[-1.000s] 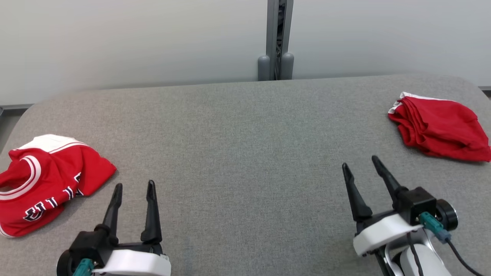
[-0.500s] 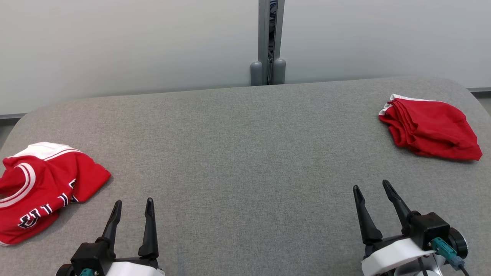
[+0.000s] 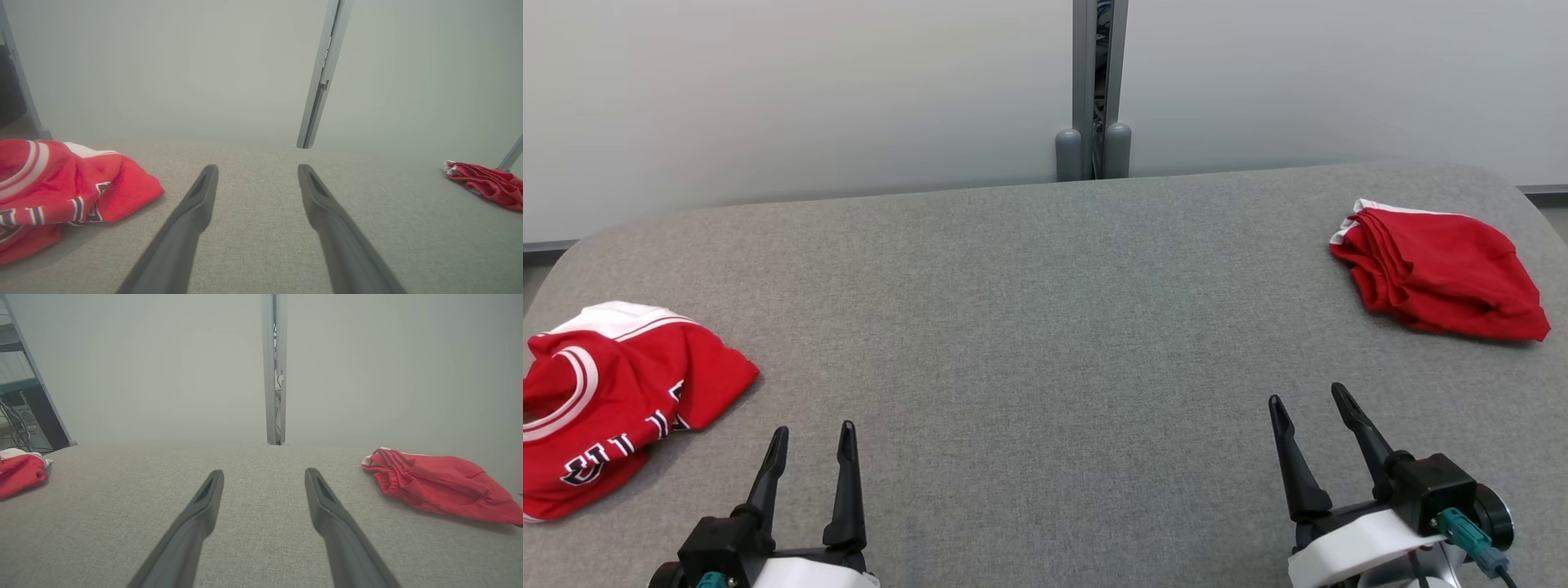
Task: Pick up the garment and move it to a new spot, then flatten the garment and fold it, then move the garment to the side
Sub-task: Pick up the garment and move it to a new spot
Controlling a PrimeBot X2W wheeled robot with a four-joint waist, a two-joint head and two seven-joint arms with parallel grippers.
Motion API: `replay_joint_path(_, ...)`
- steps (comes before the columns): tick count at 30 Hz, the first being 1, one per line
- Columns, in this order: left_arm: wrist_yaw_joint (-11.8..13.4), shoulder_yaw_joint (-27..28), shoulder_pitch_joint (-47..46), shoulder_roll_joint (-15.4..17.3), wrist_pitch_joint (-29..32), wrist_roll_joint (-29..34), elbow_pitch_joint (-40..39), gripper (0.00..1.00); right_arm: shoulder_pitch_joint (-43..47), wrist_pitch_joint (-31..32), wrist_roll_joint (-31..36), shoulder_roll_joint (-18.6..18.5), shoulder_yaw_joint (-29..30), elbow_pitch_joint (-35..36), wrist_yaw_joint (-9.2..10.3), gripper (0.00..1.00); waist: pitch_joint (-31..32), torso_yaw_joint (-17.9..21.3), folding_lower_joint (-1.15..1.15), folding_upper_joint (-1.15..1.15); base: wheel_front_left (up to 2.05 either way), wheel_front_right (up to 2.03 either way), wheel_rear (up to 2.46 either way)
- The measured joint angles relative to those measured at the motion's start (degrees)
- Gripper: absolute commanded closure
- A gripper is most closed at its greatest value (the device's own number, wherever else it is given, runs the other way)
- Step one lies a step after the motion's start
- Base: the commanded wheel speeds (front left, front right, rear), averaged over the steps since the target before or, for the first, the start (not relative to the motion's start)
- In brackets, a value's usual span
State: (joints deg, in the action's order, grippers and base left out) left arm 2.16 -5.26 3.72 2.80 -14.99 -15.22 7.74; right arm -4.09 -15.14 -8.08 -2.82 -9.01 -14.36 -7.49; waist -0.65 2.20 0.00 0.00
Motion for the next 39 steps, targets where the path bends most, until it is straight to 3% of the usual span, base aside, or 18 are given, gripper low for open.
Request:
replay_joint_path(20, 0.7, -0.2, -0.4, 0.0, 0.0, 2.1, -0.4, 0.00, -0.1, 0.0, 0.1, 0.0, -0.9, 0.0, 0.00, 0.00, -0.5, -2.0, 0.00, 0.00, 0.00, 0.00, 0.00)
replay_joint_path(39, 2.8, 0.1, -0.7, 0.0, 0.0, 3.3, -1.9, 0.00, -0.1, 0.0, -0.8, 0.1, -3.0, 0.5, 0.00, 0.00, -1.2, -15.0, 0.00, 0.00, 0.00, 0.00, 0.00)
